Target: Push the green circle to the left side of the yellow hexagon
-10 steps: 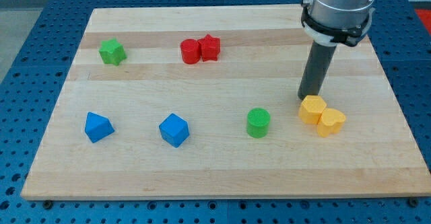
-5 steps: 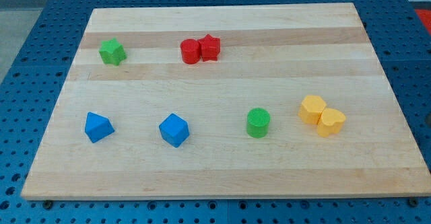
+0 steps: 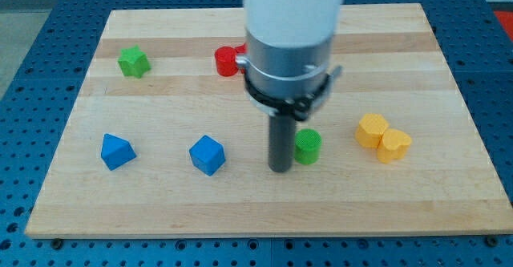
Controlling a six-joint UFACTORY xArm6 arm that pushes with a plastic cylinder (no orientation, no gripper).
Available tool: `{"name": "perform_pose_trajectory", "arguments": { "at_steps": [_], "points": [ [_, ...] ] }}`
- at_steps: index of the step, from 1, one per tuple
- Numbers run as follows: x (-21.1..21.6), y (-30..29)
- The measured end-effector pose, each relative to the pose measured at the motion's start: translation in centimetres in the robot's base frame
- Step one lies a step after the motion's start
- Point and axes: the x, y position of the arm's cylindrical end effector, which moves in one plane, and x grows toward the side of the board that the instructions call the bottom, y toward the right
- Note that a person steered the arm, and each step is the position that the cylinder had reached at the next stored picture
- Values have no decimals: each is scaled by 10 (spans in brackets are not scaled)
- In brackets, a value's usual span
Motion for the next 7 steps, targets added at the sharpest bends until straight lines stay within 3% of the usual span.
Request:
{"name": "perform_pose_trajectory", "arguments": {
  "at_steps": [1,2,3,4,5,7],
  "points": [
    [-6,-18],
    [37,-17],
    [65,26],
    [48,67],
    [23,65],
    [-19,14]
  ]
}}
